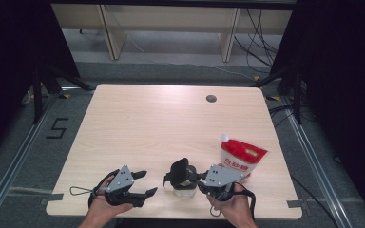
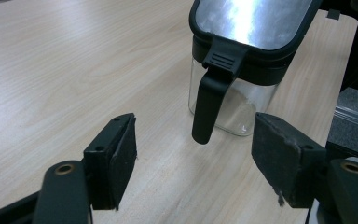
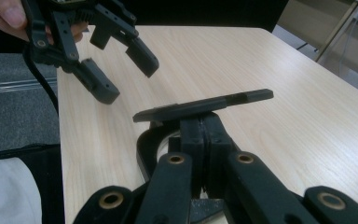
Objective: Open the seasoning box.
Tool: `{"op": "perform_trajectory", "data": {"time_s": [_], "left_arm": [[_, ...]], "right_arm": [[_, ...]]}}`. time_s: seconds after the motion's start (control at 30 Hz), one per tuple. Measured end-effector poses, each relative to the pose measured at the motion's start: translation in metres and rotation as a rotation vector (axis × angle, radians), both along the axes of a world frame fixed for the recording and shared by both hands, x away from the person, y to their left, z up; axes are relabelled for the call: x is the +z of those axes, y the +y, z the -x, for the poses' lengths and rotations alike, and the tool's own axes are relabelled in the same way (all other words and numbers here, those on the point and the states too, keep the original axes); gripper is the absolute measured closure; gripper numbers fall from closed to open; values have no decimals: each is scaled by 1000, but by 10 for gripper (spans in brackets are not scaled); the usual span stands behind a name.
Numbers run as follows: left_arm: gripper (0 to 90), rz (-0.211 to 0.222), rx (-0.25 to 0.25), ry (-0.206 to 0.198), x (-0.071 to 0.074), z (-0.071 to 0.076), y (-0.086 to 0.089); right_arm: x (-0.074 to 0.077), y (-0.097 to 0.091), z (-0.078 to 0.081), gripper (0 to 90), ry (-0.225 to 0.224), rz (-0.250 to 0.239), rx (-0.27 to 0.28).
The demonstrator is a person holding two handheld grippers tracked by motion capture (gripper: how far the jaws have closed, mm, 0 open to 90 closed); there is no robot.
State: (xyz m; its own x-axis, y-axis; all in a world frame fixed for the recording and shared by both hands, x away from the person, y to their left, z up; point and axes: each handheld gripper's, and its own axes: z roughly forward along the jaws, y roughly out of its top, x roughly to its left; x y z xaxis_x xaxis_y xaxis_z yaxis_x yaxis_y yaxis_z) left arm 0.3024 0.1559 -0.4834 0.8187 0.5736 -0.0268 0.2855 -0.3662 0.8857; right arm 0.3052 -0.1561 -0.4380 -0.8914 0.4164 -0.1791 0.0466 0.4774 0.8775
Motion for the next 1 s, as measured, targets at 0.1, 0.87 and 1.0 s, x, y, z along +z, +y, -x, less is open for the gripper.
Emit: {"op": "perform_trajectory", "data": {"time_s": [0.1, 0.87, 1.0], "left_arm": [[307, 6, 0, 2, 0, -1, 0], [319, 10, -17, 20, -3, 0, -3], [320, 17, -8, 37, -5, 1, -4]], "right_arm": [[2, 5, -1, 899, -6, -8, 7], [12, 28, -5, 894, -9, -3, 52], [13, 32, -6, 894, -28, 1, 59]]}}
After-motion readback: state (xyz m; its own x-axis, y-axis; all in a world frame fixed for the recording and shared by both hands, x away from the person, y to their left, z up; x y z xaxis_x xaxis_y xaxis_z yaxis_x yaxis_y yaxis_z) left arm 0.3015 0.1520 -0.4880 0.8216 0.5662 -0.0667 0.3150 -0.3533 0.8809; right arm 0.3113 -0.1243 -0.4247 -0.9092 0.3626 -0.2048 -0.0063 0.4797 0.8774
